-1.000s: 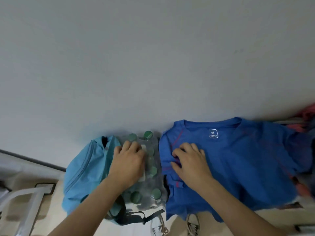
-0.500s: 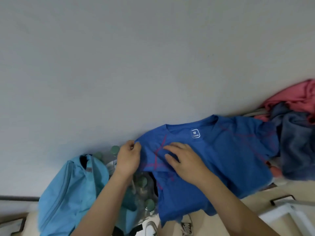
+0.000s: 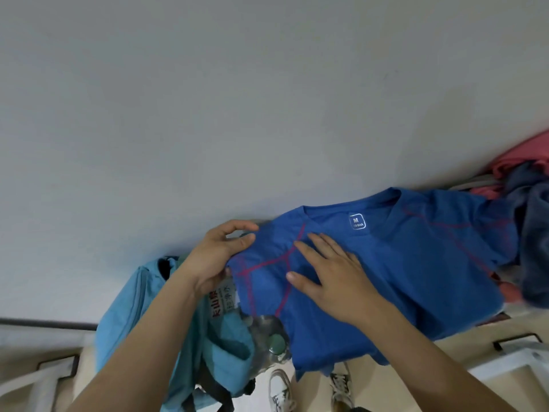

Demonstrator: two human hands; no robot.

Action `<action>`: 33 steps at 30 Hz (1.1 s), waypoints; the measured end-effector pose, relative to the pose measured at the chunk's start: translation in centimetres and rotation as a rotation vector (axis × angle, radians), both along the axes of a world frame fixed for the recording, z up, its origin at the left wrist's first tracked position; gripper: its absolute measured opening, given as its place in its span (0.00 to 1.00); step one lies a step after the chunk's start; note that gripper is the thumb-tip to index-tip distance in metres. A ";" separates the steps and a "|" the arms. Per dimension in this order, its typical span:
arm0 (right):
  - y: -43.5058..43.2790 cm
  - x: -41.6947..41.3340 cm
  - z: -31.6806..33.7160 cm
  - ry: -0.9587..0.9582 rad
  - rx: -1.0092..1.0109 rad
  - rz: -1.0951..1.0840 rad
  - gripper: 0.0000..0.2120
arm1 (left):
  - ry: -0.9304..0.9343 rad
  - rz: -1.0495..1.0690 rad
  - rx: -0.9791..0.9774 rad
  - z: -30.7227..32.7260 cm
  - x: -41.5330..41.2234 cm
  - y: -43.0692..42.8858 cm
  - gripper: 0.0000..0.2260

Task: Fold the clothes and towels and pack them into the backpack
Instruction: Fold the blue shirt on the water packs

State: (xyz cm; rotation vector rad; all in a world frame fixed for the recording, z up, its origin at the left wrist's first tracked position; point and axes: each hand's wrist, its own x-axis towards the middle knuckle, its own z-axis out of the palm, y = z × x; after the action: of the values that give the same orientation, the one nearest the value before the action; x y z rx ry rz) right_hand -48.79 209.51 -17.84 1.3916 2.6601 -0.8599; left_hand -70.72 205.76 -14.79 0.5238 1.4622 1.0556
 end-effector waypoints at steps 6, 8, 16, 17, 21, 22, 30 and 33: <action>-4.7 -3.7 3.3 0.179 -0.099 -0.131 0.42 | 0.029 0.078 -0.052 0.0 2.9 1.6 0.08; -4.8 -4.8 3.0 0.250 -0.122 -0.224 0.30 | 0.019 0.074 -0.067 0.6 3.9 1.9 0.06; -1.8 -5.0 2.9 0.370 -0.121 -0.455 0.08 | 0.094 -0.109 -0.050 1.3 3.5 2.3 0.22; -1.5 -4.6 2.8 0.403 -0.151 -0.479 0.07 | 0.125 -0.152 -0.041 1.4 3.2 2.4 0.23; 0.0 -2.7 2.5 0.626 -0.523 -0.634 0.10 | 0.397 -0.303 -0.003 1.2 1.8 2.9 0.18; 0.3 -2.1 2.5 0.667 -0.638 -0.637 0.11 | 0.435 -0.331 -0.004 1.1 1.6 3.1 0.17; 0.6 0.6 0.2 0.559 -0.418 -0.603 0.08 | 0.976 -0.454 0.118 -1.0 2.5 5.0 0.09; 0.2 1.1 -0.5 0.328 -0.171 -0.551 0.15 | 1.140 -0.508 0.312 -2.5 3.5 4.7 0.09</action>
State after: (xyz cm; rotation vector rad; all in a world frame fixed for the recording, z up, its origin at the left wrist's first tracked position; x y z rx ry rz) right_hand -47.72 209.75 -18.36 2.1368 2.3358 -1.4304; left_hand -67.22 210.50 -17.24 1.8201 1.9356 0.5408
